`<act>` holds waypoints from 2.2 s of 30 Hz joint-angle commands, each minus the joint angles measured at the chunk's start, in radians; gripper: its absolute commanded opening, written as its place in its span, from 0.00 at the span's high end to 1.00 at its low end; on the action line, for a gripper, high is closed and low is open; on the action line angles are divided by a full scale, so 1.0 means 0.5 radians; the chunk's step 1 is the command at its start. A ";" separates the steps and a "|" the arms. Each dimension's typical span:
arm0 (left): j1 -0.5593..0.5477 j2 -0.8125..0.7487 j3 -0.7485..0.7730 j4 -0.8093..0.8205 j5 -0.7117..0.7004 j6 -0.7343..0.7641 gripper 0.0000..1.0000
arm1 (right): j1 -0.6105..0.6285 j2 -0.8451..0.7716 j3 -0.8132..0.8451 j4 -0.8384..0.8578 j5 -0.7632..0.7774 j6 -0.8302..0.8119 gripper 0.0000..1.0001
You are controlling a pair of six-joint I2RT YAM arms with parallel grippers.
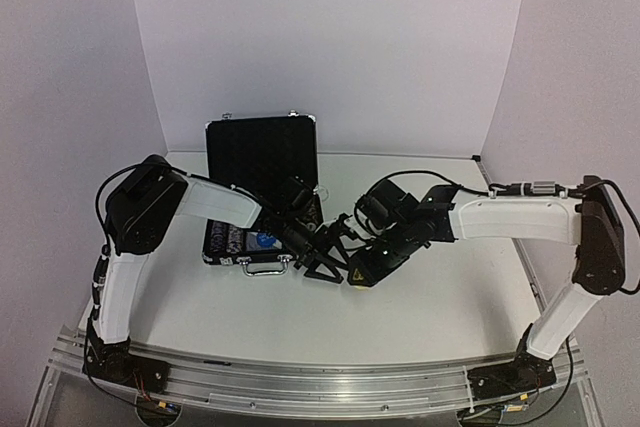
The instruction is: Pack up texas hold em set
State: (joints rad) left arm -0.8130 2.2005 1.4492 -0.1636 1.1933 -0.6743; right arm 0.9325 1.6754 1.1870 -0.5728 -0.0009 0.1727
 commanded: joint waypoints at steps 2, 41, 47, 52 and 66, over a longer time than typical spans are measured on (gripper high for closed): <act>-0.024 0.021 0.079 -0.054 0.101 0.077 0.45 | 0.011 0.037 0.110 0.092 -0.042 -0.095 0.69; 0.841 -0.988 -0.681 -0.540 -1.200 0.242 1.00 | -0.508 0.245 0.511 0.157 0.613 0.414 0.02; 0.841 -0.937 -0.693 -0.610 -1.341 0.267 1.00 | -0.549 0.414 0.691 0.195 0.655 0.472 0.02; 0.841 -0.860 -0.708 -0.598 -1.414 0.253 1.00 | -0.610 0.537 0.769 0.304 0.561 0.570 0.02; 0.844 -0.623 -0.652 -0.429 -1.259 0.187 0.86 | -0.756 0.965 1.090 0.482 0.205 0.834 0.02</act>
State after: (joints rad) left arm -0.3916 1.8357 1.1033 -0.3739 0.5879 -0.5764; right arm 0.5923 2.1001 1.6701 -0.4018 0.2055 0.4971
